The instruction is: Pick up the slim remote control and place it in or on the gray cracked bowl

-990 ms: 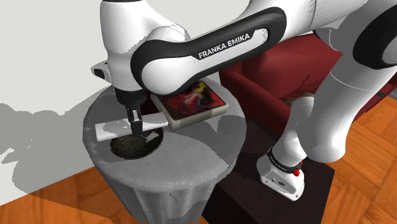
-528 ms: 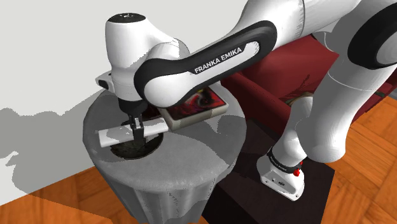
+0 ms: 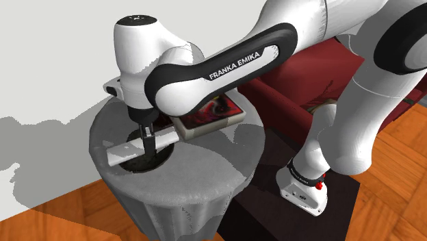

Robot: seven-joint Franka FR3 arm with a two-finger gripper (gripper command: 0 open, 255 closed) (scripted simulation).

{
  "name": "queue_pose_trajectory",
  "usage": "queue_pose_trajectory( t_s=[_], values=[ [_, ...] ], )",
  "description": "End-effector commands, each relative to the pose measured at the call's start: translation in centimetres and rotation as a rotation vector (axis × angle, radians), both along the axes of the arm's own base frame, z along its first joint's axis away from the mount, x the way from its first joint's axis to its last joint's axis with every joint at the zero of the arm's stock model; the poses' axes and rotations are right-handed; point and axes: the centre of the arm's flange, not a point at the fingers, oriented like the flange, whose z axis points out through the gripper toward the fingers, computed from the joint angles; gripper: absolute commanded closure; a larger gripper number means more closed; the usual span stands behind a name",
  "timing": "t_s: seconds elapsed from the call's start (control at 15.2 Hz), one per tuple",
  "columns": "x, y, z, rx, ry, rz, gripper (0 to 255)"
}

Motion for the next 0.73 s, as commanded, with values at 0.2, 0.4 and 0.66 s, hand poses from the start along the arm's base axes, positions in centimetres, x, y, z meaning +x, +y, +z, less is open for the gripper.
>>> queue_pose_trajectory(
  t_s=[0.2, 0.4, 0.66],
  values=[
    [0.0, 0.0, 0.0, 0.0, 0.0, 0.0, 0],
    [-0.1, -0.4, 3.9, 0.0, 0.0, 0.0, 0],
    [-0.2, -0.5, 5.0, 0.0, 0.0, 0.0, 0]
  ],
)
